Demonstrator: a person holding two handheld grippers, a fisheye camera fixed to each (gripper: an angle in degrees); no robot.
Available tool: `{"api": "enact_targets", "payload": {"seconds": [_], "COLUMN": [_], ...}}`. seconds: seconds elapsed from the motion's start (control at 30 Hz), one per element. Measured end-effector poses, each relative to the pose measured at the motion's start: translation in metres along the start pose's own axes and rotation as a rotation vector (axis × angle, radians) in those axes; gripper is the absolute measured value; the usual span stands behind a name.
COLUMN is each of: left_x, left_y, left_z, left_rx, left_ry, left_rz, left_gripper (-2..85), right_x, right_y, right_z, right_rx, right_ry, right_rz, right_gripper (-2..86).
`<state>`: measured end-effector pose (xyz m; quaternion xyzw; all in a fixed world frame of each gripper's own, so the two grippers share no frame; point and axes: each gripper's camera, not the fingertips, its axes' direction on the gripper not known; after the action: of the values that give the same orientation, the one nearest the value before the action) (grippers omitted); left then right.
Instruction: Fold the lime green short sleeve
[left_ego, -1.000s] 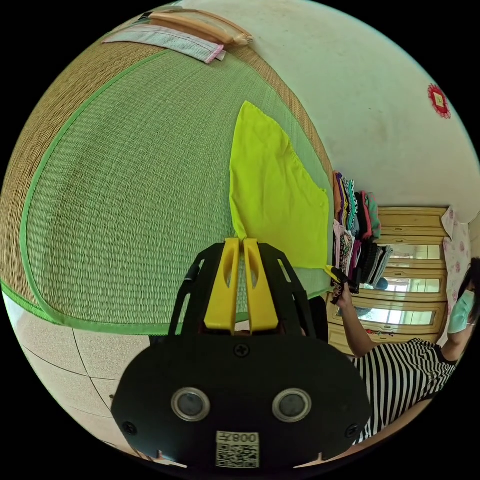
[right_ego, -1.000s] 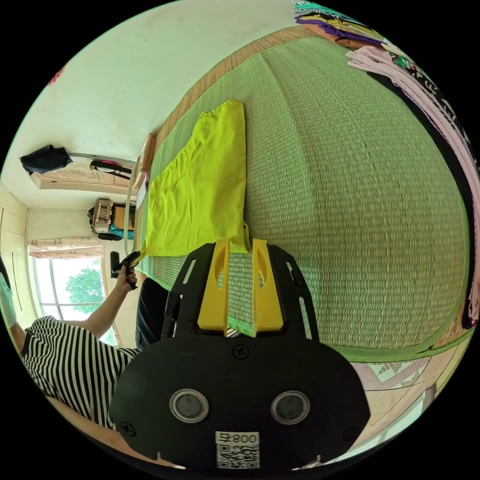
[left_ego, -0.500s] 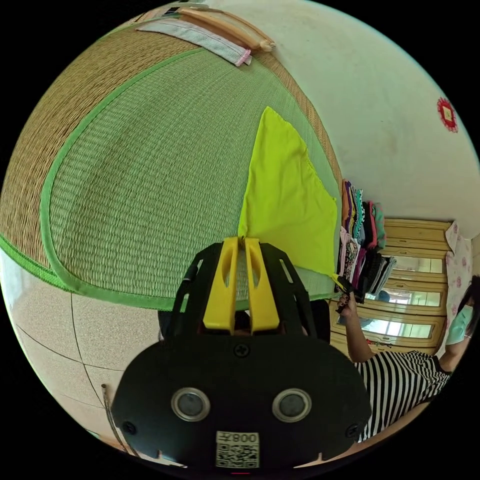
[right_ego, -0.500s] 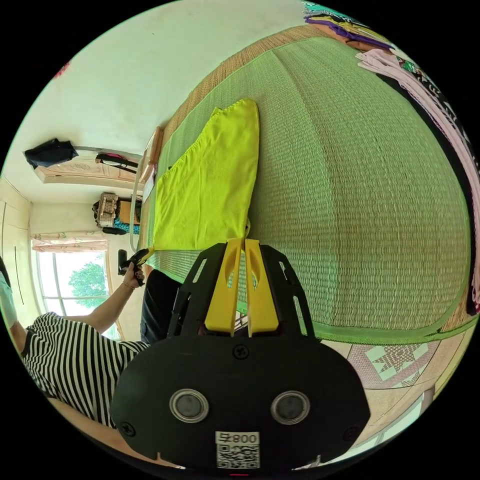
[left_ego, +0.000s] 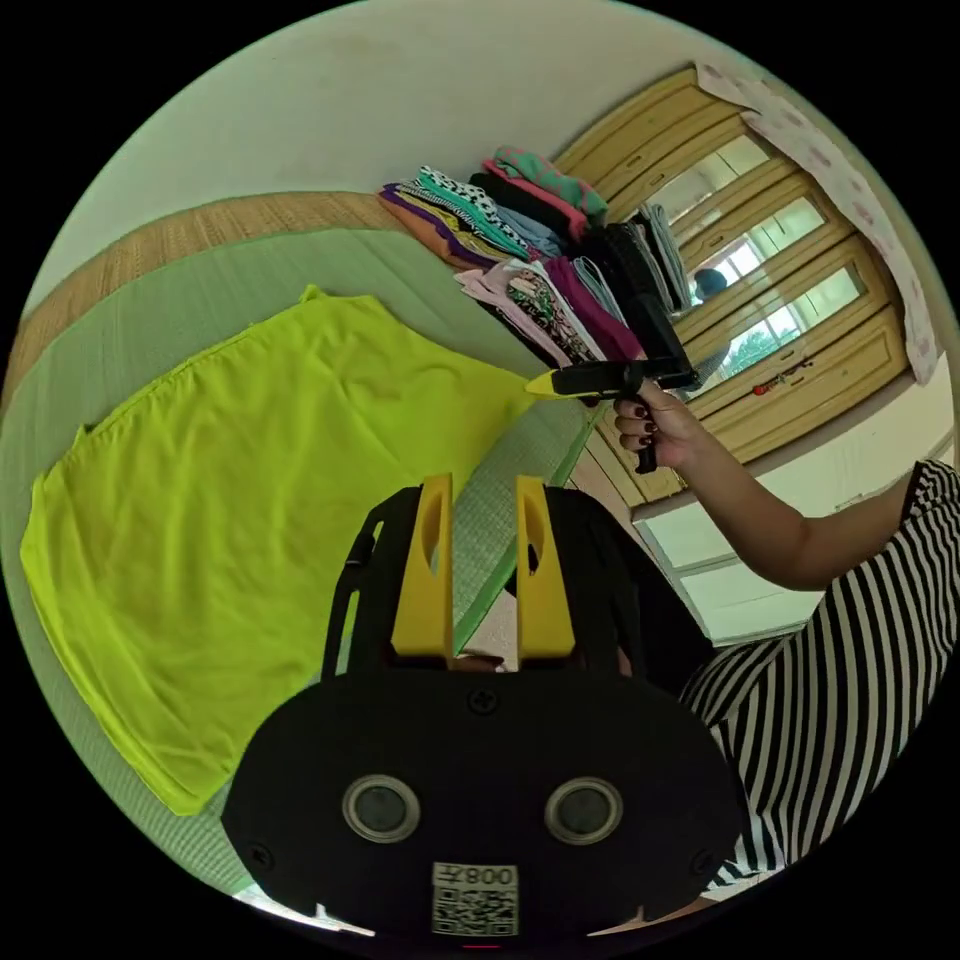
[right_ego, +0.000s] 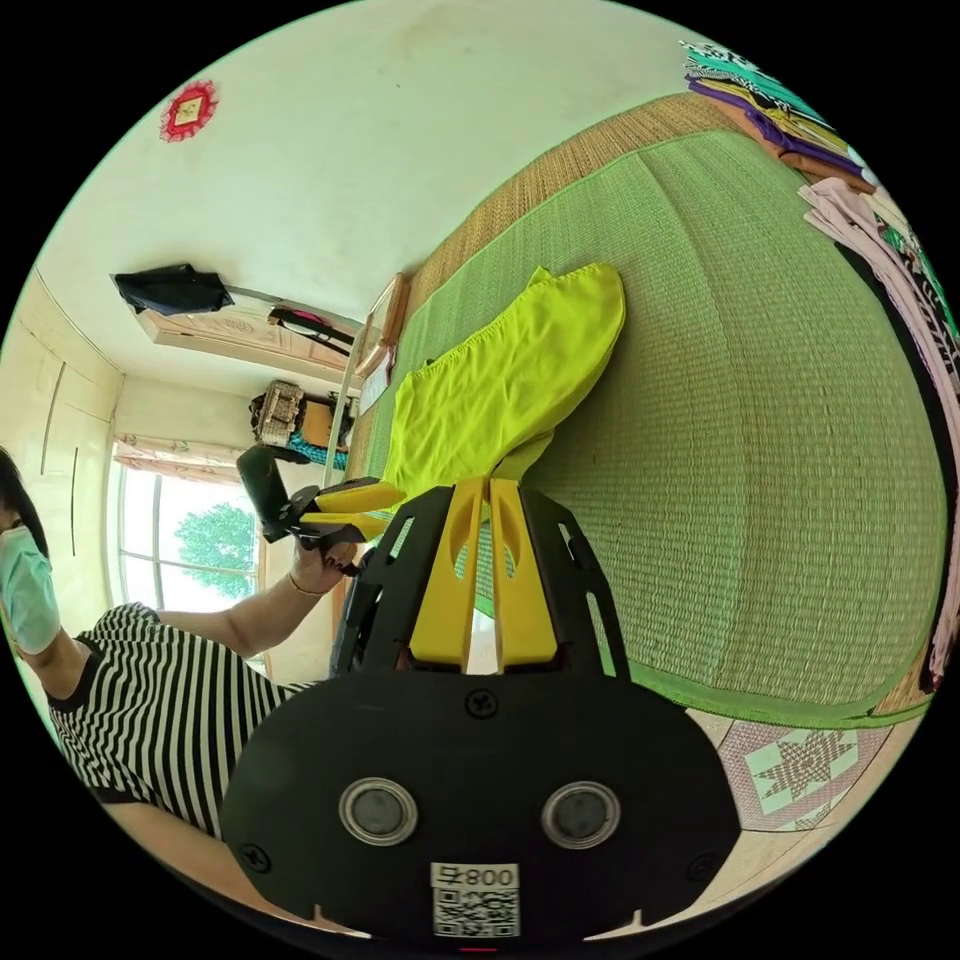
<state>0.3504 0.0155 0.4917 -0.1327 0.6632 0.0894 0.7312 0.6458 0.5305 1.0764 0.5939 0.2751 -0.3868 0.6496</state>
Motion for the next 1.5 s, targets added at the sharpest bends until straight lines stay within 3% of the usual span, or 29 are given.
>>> {"api": "enact_targets", "payload": {"seconds": [0.17, 0.33, 0.57, 0.93, 1.5], "left_x": [0.064, 0.082, 0.059, 0.062, 0.061], "left_y": [-0.063, -0.067, -0.053, -0.043, -0.026], "left_z": [0.113, 0.170, 0.178, 0.213, 0.208], "left_rx": [-0.154, -0.207, -0.075, -0.071, -0.082], "left_ry": [-0.209, -0.398, -0.236, -0.176, -0.087], "left_rz": [0.228, 0.249, 0.049, 0.030, 0.022], "left_gripper": [10.1, 3.1, 1.7, 1.6, 1.6], "right_x": [-0.003, 0.002, 0.083, 0.189, 0.224], "right_y": [-0.008, -0.015, -0.031, -0.107, -0.161], "right_z": [-0.011, -0.010, -0.037, 0.001, 0.058], "right_rx": [0.000, -0.021, 0.124, 0.110, 0.020], "right_ry": [-0.044, -0.057, -0.129, -0.240, -0.210], "right_rz": [-0.049, -0.083, 0.043, 0.241, 0.268], "right_gripper": [0.9, 1.4, 6.8, 11.0, 1.9]}}
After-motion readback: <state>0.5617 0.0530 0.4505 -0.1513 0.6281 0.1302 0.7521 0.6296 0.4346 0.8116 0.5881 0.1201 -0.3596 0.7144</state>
